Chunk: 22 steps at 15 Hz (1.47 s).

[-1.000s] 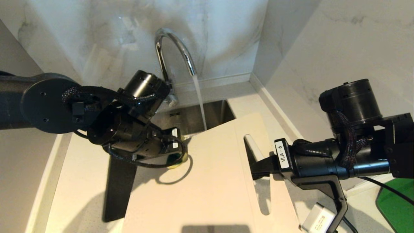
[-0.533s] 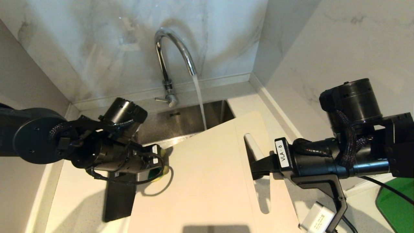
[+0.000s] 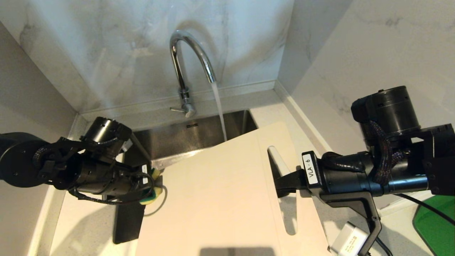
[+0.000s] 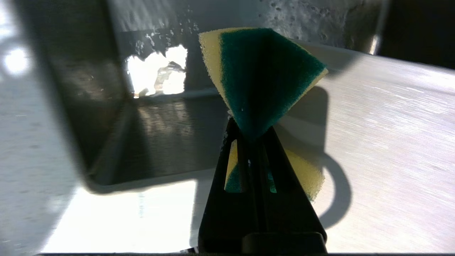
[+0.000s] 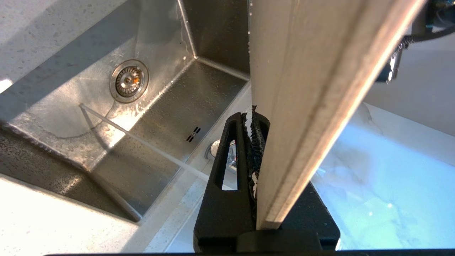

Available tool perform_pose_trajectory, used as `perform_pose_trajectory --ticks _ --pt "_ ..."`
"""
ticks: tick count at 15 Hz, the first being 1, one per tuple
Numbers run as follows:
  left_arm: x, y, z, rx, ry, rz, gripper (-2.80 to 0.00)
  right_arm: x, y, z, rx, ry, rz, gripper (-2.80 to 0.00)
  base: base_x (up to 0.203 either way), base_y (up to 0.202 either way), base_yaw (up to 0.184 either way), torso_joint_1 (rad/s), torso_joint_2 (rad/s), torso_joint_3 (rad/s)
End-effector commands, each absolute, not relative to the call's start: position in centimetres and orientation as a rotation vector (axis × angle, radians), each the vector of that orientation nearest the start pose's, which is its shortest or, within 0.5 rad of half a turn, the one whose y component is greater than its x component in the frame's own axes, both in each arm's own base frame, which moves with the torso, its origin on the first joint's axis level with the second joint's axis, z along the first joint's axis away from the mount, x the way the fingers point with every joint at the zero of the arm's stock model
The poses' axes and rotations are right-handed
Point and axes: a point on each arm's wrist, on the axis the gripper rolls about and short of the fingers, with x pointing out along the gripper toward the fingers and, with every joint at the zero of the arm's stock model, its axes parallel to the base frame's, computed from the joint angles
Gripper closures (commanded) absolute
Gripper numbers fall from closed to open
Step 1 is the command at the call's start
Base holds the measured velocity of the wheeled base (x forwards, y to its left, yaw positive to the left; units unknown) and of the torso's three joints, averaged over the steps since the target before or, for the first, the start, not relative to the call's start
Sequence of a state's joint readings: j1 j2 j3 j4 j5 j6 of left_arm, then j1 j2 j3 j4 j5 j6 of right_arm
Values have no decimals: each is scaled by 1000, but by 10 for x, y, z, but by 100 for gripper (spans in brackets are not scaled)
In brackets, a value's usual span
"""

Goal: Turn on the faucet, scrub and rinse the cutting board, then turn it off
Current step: Scrub the cutting board underwater, then put down the cutting board

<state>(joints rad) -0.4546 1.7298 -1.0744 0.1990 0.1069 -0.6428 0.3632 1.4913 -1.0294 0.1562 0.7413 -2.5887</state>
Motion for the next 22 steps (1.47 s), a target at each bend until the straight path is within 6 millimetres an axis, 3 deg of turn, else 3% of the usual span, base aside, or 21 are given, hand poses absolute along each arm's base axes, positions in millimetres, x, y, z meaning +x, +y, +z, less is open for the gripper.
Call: perform_pose_trajectory --ticks 1,6,13,22 --pt "267 -111 174 -390 888 -25 0 224 102 232 -2061 -1084 1140 0 0 0 0 0 0 0" --pt "261 -77 195 -468 829 -29 0 223 101 233 -2061 -1085 1137 0 0 0 0 0 0 0" --pt "225 -63 282 -472 679 -96 0 221 100 234 -2064 -1088 1129 0 0 0 0 0 0 0" --pt "216 -59 275 -449 705 -85 0 220 100 235 -2057 -1080 1129 0 0 0 0 0 0 0"
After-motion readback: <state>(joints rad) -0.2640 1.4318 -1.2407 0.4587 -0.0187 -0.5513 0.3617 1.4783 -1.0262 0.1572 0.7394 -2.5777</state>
